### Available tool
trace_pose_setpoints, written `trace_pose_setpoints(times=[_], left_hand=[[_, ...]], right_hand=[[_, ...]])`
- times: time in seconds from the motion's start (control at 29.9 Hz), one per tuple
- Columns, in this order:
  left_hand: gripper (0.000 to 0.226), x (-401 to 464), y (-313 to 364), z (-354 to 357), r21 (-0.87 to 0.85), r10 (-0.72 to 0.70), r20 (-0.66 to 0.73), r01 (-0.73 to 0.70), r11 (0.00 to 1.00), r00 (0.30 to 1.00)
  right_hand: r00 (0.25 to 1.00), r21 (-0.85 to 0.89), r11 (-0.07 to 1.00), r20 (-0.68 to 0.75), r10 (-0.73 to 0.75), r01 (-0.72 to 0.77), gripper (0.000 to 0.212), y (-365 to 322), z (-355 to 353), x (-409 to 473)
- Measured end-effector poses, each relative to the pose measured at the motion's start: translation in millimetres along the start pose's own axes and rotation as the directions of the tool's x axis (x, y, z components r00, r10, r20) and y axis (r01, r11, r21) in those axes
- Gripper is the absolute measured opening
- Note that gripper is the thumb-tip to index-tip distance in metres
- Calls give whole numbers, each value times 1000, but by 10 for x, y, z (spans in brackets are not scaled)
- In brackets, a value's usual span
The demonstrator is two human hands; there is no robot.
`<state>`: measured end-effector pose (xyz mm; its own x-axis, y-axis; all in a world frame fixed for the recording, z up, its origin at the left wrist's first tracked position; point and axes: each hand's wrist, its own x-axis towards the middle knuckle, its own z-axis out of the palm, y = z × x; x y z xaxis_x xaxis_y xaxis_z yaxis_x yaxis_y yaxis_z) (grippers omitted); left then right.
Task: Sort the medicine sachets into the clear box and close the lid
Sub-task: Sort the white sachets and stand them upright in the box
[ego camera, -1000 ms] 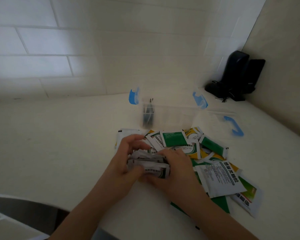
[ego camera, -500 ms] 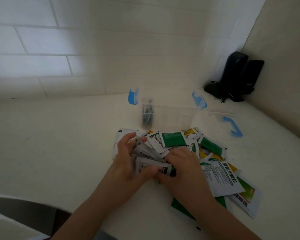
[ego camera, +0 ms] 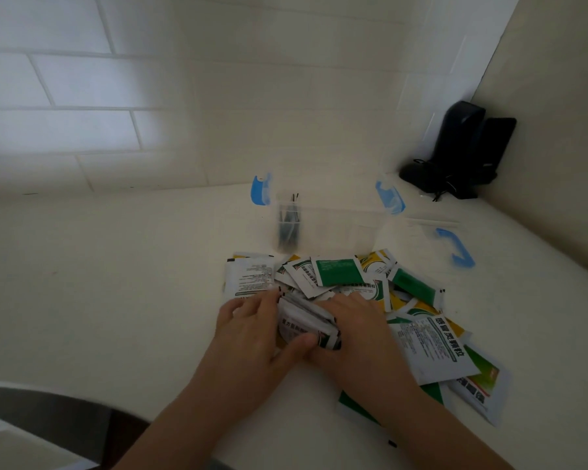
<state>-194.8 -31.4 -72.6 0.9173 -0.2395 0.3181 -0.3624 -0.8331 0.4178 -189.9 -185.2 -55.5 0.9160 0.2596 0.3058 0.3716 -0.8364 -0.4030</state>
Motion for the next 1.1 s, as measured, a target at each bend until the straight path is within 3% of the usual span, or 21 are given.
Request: trace_pose_setpoints(times=[0.07,0.13,0.23,0.4,0.5,0.63,0.77,0.97,1.1], left_hand=[[112,14,20,-30,18,-6,2,6,1000,1000],[93,31,11,-70,-148,-45,12,46,988,999],[49,41,-46,-106,-407,-67,39,77,910,997],[14,38,-104,-117,-461,-65,102,105,881,993],[10,24,-110,-150,-513,-51,97,94,853,994],[8,142,-2,-335,-493,44,-21,-48,869,999],[10,607,136,-668,-447,178,-10,-164,879,984],[9,1790,154,-846,-467,242,-41,-233,853,969],[11,2301,-27,-688,-518,181,141,-83,851,973]], right_hand=[[998,9,1000,58,-18,17,44,10,3,-4],[998,47,998,61,-32,29,21,24,9,2],[997,79,995,46,-58,55,25,30,17,-13],[997,133,991,75,-24,14,27,50,8,-43],[995,229,973,95,-4,-18,21,24,-46,-65],[998,363,932,55,-44,21,20,-49,-247,-28],[999,411,911,-35,39,-21,16,-108,-570,231],[971,221,975,-236,34,19,30,-36,-1031,1160],[987,-38,997,-144,65,-71,31,149,-910,1658]])
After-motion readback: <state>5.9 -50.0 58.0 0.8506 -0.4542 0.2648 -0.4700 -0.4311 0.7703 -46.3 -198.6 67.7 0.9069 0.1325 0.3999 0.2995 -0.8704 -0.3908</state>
